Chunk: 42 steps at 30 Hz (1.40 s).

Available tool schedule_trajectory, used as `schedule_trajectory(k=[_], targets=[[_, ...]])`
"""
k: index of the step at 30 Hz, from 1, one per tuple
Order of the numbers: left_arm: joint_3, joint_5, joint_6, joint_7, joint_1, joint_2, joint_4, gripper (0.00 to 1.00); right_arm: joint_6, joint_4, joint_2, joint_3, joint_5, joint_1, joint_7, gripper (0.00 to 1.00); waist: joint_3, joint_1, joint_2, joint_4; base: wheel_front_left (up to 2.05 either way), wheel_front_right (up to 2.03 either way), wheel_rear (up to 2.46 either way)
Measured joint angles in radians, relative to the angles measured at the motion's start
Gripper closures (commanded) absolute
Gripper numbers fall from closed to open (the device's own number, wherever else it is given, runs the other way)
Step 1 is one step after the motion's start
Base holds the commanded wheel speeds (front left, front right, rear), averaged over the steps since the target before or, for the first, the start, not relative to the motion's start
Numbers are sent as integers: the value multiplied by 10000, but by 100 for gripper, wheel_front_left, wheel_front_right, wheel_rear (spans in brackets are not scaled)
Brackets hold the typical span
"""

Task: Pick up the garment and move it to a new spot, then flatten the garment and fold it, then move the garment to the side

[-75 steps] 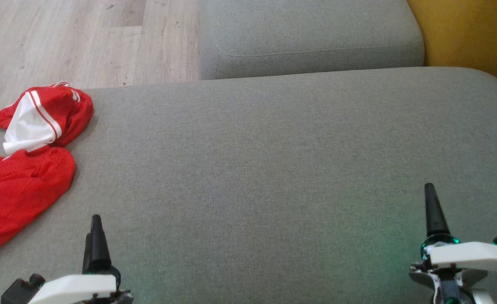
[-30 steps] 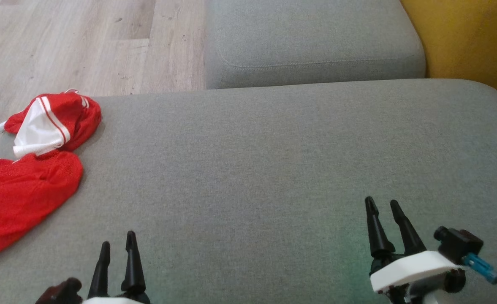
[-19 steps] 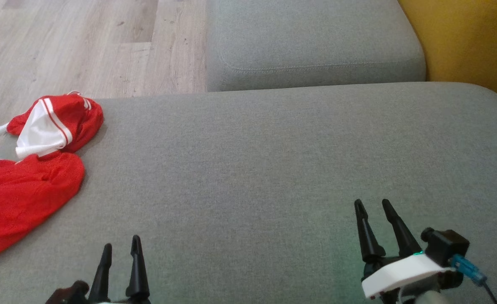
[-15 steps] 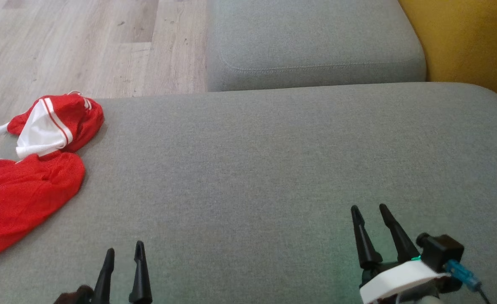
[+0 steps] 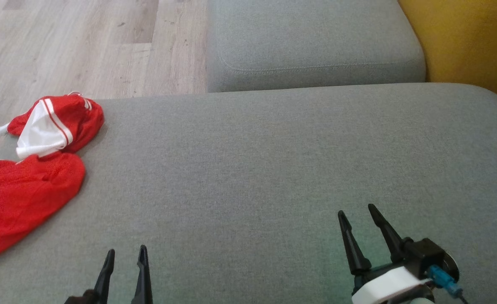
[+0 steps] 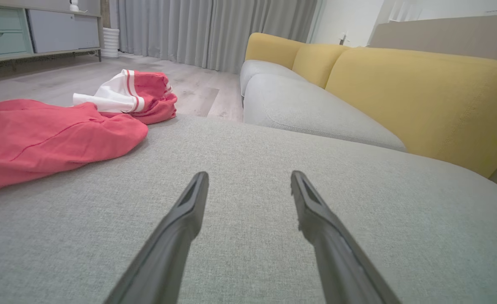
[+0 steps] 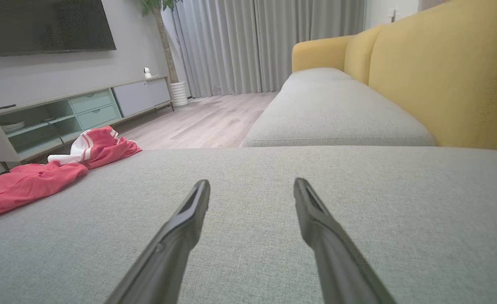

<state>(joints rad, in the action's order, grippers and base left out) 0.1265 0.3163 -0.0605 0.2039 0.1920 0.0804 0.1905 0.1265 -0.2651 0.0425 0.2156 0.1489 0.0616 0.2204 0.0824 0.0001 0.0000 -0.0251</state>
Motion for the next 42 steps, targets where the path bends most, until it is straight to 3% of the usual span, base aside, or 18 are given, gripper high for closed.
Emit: schedule_trajectory(k=[11, 42], targets=[[-15, -696, 109, 276, 206, 36, 226, 0, 0, 21, 4, 79, -963, 122, 278, 0, 77, -1, 0, -2, 0, 0, 0], [-61, -431, 232, 307, 216, 184, 508, 0, 2, -123, 6, -226, -518, 123, 278, 0, 67, -1, 0, -39, 0, 0, 0]])
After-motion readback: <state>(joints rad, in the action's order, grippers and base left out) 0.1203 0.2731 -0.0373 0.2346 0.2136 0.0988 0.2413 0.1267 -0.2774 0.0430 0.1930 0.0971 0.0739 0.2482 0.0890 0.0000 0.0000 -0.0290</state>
